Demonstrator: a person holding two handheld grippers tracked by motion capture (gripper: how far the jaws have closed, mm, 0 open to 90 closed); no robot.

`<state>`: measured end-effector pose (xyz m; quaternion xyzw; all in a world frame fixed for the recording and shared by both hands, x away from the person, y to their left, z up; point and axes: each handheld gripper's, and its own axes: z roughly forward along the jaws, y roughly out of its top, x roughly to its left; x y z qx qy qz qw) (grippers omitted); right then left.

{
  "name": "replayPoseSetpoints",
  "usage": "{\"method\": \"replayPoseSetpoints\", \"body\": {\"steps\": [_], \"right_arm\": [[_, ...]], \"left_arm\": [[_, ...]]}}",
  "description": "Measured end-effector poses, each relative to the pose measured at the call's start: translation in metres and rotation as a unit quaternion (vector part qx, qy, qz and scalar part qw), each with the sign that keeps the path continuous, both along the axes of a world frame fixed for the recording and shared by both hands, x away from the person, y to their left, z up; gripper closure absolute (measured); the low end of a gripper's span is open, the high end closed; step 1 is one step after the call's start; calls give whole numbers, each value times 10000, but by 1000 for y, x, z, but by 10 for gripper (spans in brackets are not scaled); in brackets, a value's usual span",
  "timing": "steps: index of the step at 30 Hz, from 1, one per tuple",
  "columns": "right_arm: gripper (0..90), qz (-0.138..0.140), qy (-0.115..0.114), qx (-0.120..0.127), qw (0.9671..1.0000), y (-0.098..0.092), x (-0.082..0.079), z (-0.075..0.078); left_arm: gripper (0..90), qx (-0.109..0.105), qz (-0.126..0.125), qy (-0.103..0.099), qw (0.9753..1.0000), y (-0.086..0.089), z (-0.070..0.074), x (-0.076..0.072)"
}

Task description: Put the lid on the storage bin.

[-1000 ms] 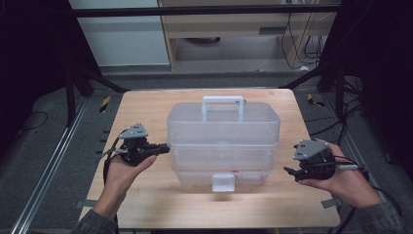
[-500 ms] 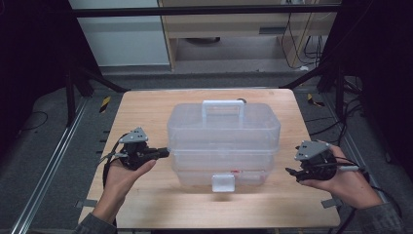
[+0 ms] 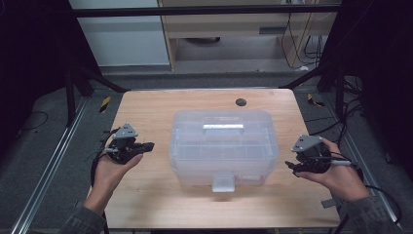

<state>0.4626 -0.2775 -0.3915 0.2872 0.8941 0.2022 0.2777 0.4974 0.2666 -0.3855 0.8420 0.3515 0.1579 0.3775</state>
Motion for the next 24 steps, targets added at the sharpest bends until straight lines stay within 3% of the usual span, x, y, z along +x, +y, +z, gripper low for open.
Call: {"method": "replayPoseSetpoints", "body": {"steps": [3,8,13,18,24], "right_arm": [[236,-213,72,-9,9997,-2,14,-8],[248,-526,251,17,9983,-8,39,-23],[256,-743,335,24,9967,-11,63,-41],[264,-1012,366,103,9941,-17,84,-52],[271,-1308,368,366,9900,-27,102,-64]], "left_arm": [[897,228,92,164,9996,5,-11,13],[897,688,288,378,9965,11,-35,37],[897,734,547,556,9943,16,-53,55],[898,800,630,678,9925,17,-62,68],[898,848,776,656,9912,15,-70,77]]}}
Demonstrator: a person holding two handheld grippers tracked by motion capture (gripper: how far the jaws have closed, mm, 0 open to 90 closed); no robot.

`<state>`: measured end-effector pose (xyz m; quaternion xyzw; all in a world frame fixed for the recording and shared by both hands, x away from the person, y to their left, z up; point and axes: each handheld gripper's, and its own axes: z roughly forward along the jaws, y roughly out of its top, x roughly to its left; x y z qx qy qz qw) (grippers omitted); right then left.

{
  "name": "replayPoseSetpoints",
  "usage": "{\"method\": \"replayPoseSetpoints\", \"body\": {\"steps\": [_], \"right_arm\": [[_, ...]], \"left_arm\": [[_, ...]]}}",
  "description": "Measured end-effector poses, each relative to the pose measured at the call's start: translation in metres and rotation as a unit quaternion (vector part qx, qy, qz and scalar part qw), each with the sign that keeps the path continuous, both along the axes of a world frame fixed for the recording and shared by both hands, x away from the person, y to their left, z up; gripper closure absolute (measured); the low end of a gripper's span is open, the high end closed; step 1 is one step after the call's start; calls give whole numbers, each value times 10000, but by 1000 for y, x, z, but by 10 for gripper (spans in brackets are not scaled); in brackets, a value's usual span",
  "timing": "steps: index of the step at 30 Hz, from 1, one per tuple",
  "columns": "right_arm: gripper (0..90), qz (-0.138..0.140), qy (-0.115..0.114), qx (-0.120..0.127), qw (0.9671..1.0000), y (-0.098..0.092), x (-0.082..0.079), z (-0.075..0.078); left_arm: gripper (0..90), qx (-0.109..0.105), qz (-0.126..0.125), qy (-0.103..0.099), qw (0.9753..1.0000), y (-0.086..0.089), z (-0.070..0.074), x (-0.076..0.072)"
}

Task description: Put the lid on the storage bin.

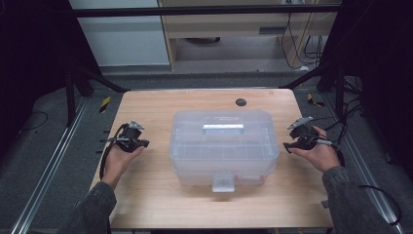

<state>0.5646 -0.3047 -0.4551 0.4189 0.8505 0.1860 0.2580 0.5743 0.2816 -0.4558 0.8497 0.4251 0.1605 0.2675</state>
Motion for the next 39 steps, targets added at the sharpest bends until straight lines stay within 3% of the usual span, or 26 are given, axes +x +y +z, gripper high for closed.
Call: {"method": "replayPoseSetpoints", "body": {"steps": [2,4,5,9,13,20,24,27,30,34,39], "right_arm": [[272,-116,-25,100,9999,-3,5,-4],[272,-245,-51,263,9993,-6,9,-8],[271,-325,-93,312,9989,-6,11,-9],[261,-505,-199,441,9976,-7,19,-15],[255,-608,-264,553,9963,-7,25,-21],[191,-813,-221,926,9921,-10,34,-32],[142,-849,-144,1108,9901,-8,36,-37],[132,-831,-232,1269,9881,-8,36,-39],[126,-866,-226,1376,9864,-9,35,-41],[120,-1034,-220,1652,9806,-11,32,-48],[101,-1095,-373,1749,9778,-11,27,-53]], "left_arm": [[899,-19,33,-52,10000,0,-2,3],[894,-58,77,-236,9997,0,-4,7],[843,-89,158,-357,9992,1,-6,9],[453,-92,616,-766,9951,2,-14,17],[295,-217,858,-816,9927,4,-23,24],[177,-372,1024,-808,9908,4,-34,28],[134,-357,991,-645,9923,4,-41,31],[90,-430,1008,-548,9925,5,-45,31],[63,-547,1014,-568,9917,6,-48,31],[35,-502,939,-618,9924,4,-50,30],[21,-515,928,-653,9922,4,-51,30]]}}
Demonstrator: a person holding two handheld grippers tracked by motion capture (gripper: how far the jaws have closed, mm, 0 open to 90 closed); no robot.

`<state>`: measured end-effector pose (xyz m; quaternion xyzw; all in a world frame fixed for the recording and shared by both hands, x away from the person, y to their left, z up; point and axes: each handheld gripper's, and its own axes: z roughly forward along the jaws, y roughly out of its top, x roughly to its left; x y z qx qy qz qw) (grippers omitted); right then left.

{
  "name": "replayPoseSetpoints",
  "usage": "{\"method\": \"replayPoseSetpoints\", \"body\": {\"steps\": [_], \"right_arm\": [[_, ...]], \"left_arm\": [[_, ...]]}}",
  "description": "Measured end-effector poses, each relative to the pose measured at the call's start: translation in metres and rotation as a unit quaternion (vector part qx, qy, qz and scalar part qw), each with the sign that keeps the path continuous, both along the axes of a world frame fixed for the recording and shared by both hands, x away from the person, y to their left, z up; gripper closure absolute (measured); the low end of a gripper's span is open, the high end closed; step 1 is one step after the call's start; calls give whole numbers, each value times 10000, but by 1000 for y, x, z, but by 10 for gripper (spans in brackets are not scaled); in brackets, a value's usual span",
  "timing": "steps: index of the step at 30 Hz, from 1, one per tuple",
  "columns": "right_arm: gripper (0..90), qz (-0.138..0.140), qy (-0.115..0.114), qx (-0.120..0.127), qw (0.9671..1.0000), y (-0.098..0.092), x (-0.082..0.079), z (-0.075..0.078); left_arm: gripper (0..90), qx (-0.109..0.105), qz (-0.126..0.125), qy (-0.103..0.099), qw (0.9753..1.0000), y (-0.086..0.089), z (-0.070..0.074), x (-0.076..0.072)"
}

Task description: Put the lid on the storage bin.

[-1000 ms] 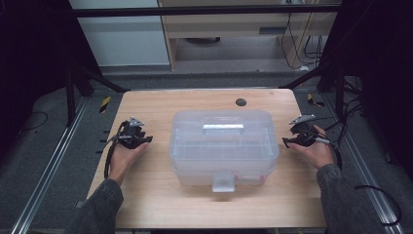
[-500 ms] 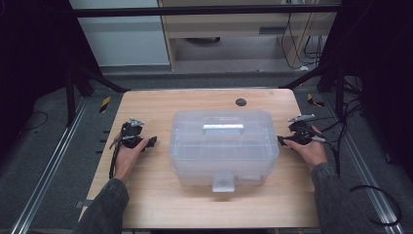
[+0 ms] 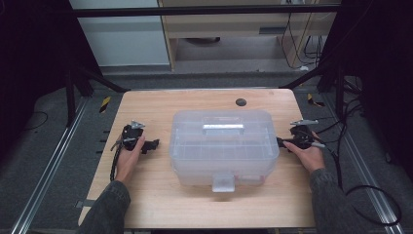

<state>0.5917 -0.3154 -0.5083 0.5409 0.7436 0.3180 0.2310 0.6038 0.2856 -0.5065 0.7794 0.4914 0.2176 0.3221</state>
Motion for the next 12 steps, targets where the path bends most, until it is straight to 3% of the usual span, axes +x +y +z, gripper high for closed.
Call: {"method": "replayPoseSetpoints", "body": {"steps": [4,12], "right_arm": [[72,-155,-99,6,9998,2,-3,-3],[5,-840,-13,-8,9965,13,-10,-3]], "left_arm": [[15,3,24,-2,10000,0,0,-1],[0,-7,351,43,9994,-3,-1,-8]]}}
